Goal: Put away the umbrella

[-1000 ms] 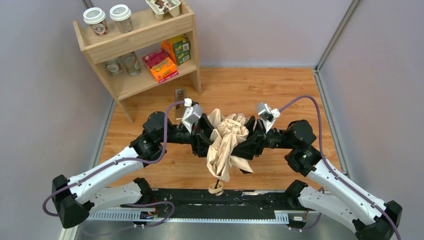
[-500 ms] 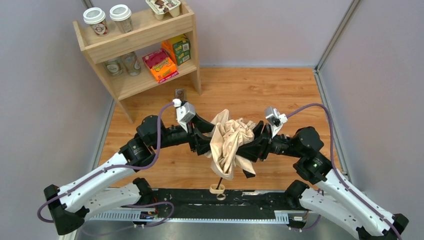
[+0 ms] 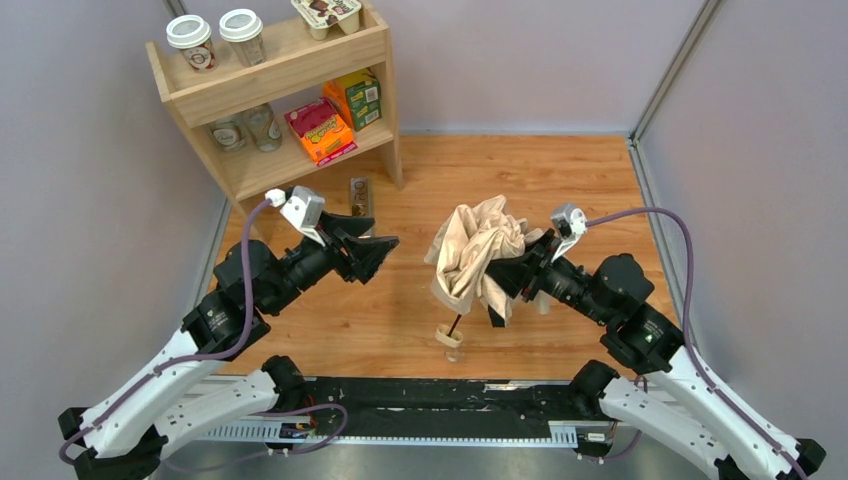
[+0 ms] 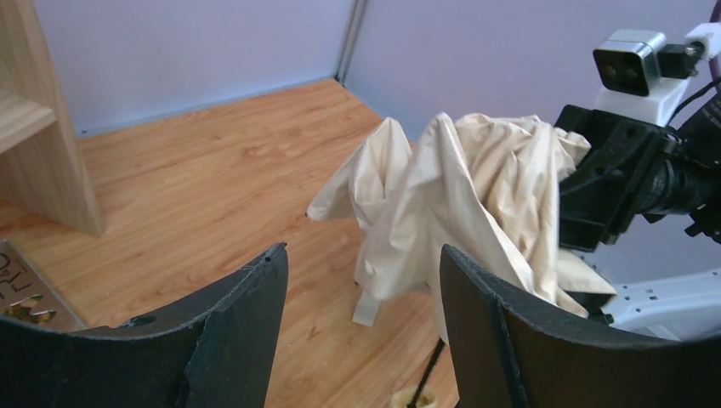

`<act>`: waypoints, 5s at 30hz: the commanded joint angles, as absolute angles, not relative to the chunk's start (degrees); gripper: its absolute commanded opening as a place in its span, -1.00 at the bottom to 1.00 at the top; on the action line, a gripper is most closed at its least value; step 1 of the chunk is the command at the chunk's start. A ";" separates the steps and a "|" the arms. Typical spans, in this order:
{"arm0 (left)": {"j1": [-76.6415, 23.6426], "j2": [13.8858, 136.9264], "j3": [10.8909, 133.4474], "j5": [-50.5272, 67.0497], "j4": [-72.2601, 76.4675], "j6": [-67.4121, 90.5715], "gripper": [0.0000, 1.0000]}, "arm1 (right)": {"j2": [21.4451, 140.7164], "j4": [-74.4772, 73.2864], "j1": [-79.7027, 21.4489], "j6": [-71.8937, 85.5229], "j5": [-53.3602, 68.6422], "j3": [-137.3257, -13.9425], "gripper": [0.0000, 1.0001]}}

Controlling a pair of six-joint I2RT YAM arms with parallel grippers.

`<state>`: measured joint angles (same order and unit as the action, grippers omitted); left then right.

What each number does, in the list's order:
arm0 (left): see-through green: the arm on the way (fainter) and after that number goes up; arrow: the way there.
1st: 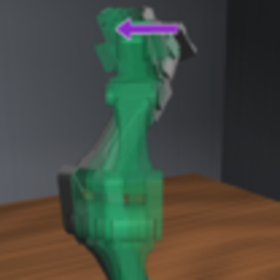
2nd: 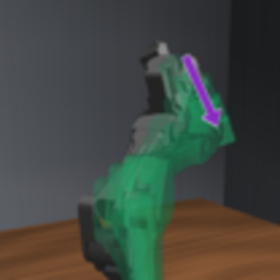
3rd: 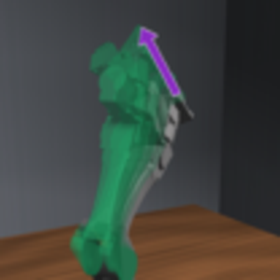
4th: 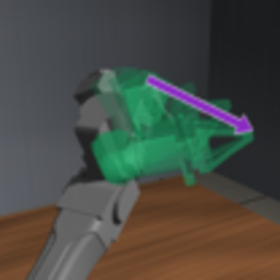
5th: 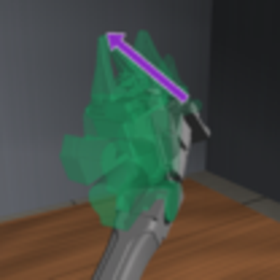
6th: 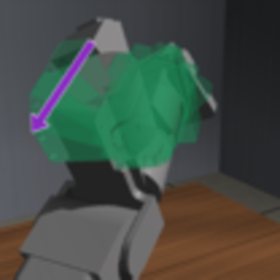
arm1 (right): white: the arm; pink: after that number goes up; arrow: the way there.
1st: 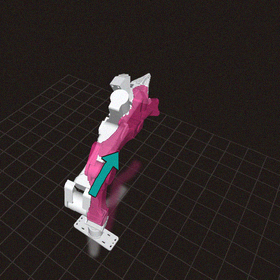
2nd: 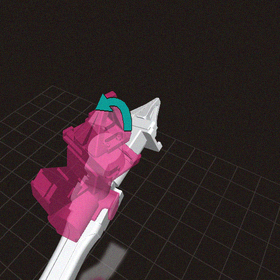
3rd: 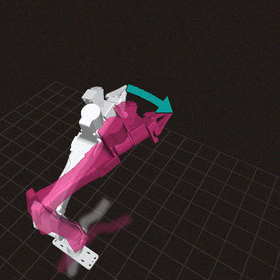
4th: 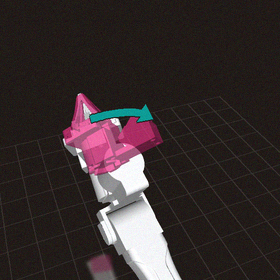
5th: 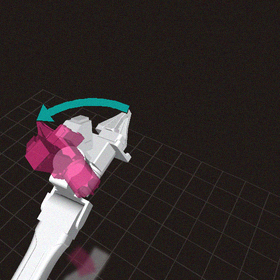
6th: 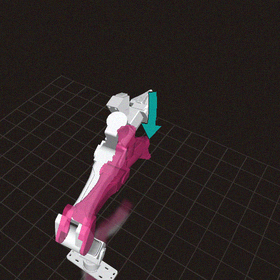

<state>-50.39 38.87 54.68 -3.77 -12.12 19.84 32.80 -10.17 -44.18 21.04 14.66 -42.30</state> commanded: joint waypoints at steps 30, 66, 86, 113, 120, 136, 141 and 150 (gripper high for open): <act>-56.61 64.26 71.81 3.13 -21.71 8.38 -1.00 | 34.02 -23.28 -44.38 12.76 -4.14 -54.40 -1.00; -56.25 38.24 55.56 -26.63 -22.77 19.25 0.53 | 52.01 -32.42 -43.77 -6.92 -24.66 -72.93 -1.00; -56.34 22.42 42.54 -23.37 -24.78 29.18 0.47 | 87.88 -4.48 -48.68 -49.32 -51.42 -67.60 -1.00; -56.34 21.44 29.80 -17.76 -19.52 36.83 0.39 | 104.77 -45.88 -46.85 -34.45 11.50 -73.91 -1.00; -54.94 33.71 21.64 -11.80 -0.40 41.82 0.55 | 104.24 -46.14 -41.58 -34.80 21.87 -74.70 -1.00; -37.18 79.18 26.54 12.31 35.41 65.54 0.66 | 116.89 -55.98 -32.35 -38.67 36.90 -88.67 -1.00; -36.04 86.64 29.08 8.79 37.00 76.45 0.66 | 119.27 -57.74 -30.68 -39.81 38.93 -90.79 -1.00; -35.42 96.31 35.24 3.34 33.32 88.33 0.66 | 119.36 -57.48 -29.79 -40.34 41.75 -91.32 -1.00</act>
